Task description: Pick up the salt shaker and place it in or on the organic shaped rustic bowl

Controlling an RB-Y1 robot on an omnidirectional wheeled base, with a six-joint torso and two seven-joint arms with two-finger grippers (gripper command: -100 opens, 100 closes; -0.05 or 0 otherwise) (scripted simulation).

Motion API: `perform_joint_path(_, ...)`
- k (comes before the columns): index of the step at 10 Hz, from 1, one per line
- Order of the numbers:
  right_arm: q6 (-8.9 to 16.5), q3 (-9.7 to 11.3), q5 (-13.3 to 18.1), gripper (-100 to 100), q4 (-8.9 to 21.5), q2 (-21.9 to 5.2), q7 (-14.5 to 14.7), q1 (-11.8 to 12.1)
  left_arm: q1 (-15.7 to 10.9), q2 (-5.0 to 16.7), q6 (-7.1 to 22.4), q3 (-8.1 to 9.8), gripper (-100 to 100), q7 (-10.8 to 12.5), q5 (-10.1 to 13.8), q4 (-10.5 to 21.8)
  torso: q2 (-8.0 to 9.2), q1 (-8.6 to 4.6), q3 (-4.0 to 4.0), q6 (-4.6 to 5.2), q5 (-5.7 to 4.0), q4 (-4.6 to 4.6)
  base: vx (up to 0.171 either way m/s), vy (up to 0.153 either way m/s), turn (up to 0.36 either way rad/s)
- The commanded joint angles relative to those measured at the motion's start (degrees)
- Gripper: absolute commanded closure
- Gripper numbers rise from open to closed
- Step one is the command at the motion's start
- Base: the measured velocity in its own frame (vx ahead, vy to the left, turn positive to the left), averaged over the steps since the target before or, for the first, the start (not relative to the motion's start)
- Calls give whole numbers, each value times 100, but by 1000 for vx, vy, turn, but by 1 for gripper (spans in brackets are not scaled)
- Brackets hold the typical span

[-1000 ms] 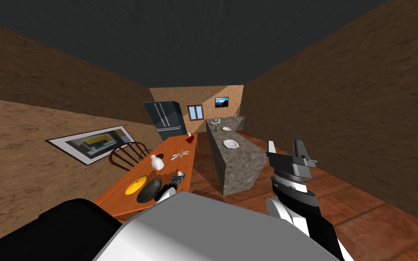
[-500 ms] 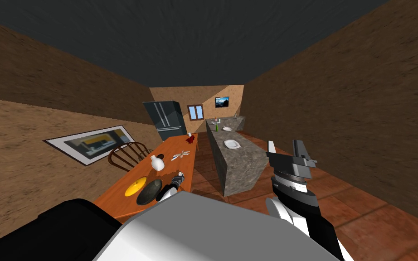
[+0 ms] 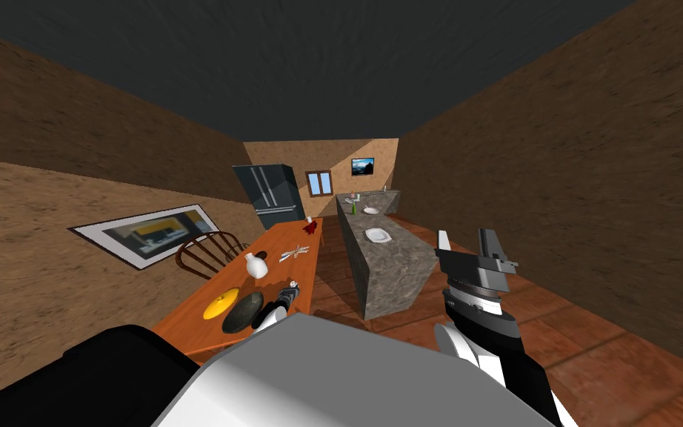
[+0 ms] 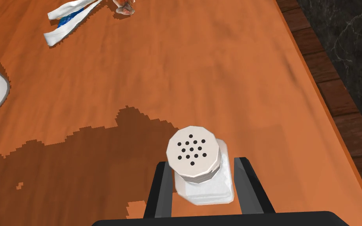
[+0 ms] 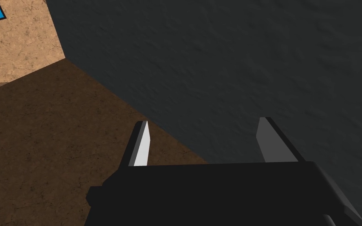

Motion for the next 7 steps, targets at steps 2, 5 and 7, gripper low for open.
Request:
perform_joint_path(2, 0, 0, 0, 0, 0, 0, 0, 0, 8, 0, 22, 5, 0, 1, -2, -11, -4, 13, -1, 1, 2, 1, -11, -25, 5)
perform_joint_path(5, 0, 0, 0, 0, 0, 0, 0, -2, -3, -48, -440, -132, 100, 142, 16, 267, 46, 17, 19, -11, 17, -4, -146, -45, -19)
perform_joint_path(7, 0, 0, 0, 0, 0, 0, 0, -2, -8, -82, -712, -210, 100, 226, 28, 433, 64, 38, 16, -30, 46, -28, -171, -24, -8)
